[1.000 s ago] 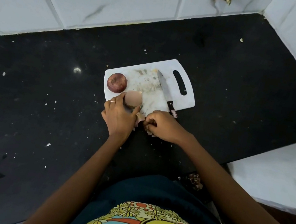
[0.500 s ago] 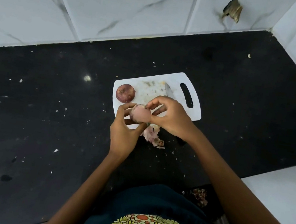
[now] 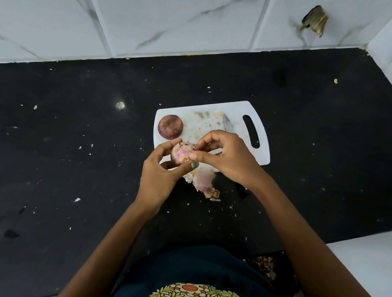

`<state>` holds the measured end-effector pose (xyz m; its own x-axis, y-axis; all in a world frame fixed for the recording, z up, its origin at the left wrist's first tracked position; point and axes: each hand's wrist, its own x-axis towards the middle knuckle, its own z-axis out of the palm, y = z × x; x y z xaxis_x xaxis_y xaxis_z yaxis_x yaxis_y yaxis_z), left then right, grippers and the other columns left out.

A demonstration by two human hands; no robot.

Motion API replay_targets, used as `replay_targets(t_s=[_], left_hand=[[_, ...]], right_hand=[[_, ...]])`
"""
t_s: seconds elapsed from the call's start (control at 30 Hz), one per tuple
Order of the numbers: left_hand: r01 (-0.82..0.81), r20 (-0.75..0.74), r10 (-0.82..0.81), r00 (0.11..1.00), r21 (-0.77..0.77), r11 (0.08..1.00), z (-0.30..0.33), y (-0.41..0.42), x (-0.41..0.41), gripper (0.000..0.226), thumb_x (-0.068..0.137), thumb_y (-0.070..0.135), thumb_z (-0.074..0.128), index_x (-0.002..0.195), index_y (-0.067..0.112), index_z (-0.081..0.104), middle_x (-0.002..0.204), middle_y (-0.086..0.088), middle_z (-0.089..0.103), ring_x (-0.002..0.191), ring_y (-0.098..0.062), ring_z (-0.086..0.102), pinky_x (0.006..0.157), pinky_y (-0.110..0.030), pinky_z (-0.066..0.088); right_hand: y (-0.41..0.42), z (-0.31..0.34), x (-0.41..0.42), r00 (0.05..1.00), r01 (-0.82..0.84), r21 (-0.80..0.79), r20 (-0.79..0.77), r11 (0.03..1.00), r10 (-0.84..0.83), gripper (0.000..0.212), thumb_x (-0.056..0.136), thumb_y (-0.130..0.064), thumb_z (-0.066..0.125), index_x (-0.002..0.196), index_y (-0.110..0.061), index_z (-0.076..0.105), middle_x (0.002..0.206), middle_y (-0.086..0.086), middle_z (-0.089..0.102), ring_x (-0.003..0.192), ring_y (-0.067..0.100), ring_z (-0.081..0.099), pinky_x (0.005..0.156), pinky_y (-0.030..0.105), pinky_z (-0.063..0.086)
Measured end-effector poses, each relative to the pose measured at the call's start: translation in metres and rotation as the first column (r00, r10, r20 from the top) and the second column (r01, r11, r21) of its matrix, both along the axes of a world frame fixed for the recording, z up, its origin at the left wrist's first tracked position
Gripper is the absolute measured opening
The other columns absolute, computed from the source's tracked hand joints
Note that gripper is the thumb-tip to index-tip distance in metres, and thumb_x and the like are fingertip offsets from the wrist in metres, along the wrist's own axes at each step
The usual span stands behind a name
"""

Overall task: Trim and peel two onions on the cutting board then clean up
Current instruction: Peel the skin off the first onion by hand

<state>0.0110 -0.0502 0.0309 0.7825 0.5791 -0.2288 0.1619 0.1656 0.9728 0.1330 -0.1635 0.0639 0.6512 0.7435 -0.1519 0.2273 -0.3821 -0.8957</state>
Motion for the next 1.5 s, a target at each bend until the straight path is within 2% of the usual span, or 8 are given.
replay_targets(t_s=[0.07,0.27,0.5,0.67,0.83,0.97,1.17,1.5], left_hand=[[0.018,0.001,-0.018,1.000,-0.002,1.000,0.000,0.000,0.001,0.058,0.075,0.009,0.081,0.128,0.016,0.059,0.114,-0.003,0.068,0.093,-0.020,0.071,0.079,-0.029,0.059],[0.071,0.005,-0.071,0.997,-0.062,0.996,0.000,0.006,0.001,0.049,0.074,0.007,0.080,0.119,0.019,0.064,0.109,0.000,0.068,0.089,-0.017,0.070,0.079,-0.027,0.058],[0.110,0.015,-0.109,0.994,-0.170,0.979,-0.002,0.011,0.000,0.047,0.072,0.010,0.078,0.117,0.017,0.064,0.109,0.002,0.067,0.096,-0.018,0.069,0.080,-0.028,0.057],[0.153,0.041,-0.148,0.988,-0.249,0.956,-0.001,0.016,-0.004,0.054,0.063,0.008,0.086,0.111,0.024,0.066,0.112,0.000,0.067,0.100,-0.019,0.068,0.080,-0.027,0.057],[0.194,0.023,-0.193,0.981,-0.191,0.962,-0.002,0.014,-0.006,0.059,0.064,0.001,0.081,0.112,0.033,0.068,0.112,0.000,0.069,0.102,-0.019,0.067,0.086,-0.031,0.056],[0.199,0.005,-0.199,0.980,-0.088,0.976,-0.004,0.013,-0.006,0.063,0.073,-0.014,0.072,0.116,0.032,0.067,0.117,-0.002,0.067,0.097,-0.014,0.066,0.082,-0.028,0.054],[0.216,-0.015,-0.215,0.976,0.013,0.976,-0.007,0.014,-0.005,0.064,0.073,-0.014,0.072,0.121,0.028,0.064,0.113,0.003,0.069,0.099,-0.013,0.067,0.083,-0.027,0.055],[0.298,-0.035,-0.296,0.955,0.146,0.943,-0.005,0.017,-0.003,0.064,0.071,-0.016,0.068,0.124,0.020,0.063,0.114,-0.001,0.069,0.105,-0.017,0.065,0.082,-0.023,0.054]], right_hand=[[0.000,-0.001,-0.003,0.999,0.002,-0.008,0.046,1.000,-0.002,0.012,0.080,-0.021,0.076,0.084,-0.015,0.066,0.089,-0.007,0.062,0.087,0.006,0.062,0.078,0.019,0.050],[-0.003,-0.008,-0.001,0.994,0.074,0.042,-0.079,0.996,-0.071,0.006,0.089,-0.011,0.066,0.087,-0.013,0.060,0.090,0.008,0.067,0.086,0.020,0.067,0.078,0.036,0.059],[-0.001,-0.012,-0.005,0.964,0.205,0.093,-0.191,0.974,-0.185,0.009,0.092,-0.005,0.058,0.086,-0.011,0.056,0.084,0.005,0.068,0.074,0.012,0.070,0.071,0.030,0.059],[-0.003,-0.008,0.000,0.895,0.322,0.147,-0.370,0.935,-0.250,0.004,0.100,-0.011,0.045,0.102,-0.007,0.044,0.085,0.011,0.068,0.069,0.021,0.071,0.063,0.029,0.059],[-0.010,-0.012,0.008,0.973,0.210,-0.085,-0.084,0.974,-0.217,0.009,0.090,-0.003,0.061,0.087,-0.011,0.060,0.086,0.006,0.065,0.063,0.011,0.066,0.056,0.020,0.052],[-0.013,-0.015,0.003,0.997,0.038,-0.327,0.071,0.944,-0.016,0.013,0.094,-0.012,0.057,0.099,-0.009,0.069,0.093,-0.005,0.063,0.073,0.000,0.055,0.062,0.009,0.038],[-0.008,0.004,-0.006,0.999,0.035,-0.121,-0.017,0.992,-0.037,0.019,0.087,-0.031,0.067,0.098,-0.015,0.070,0.089,-0.014,0.065,0.074,-0.002,0.061,0.067,0.012,0.048],[0.003,0.004,-0.015,0.991,0.003,-0.140,0.134,0.990,0.016,0.035,0.068,-0.026,0.083,0.098,-0.014,0.069,0.083,-0.003,0.070,0.076,0.007,0.066,0.071,0.022,0.056]])
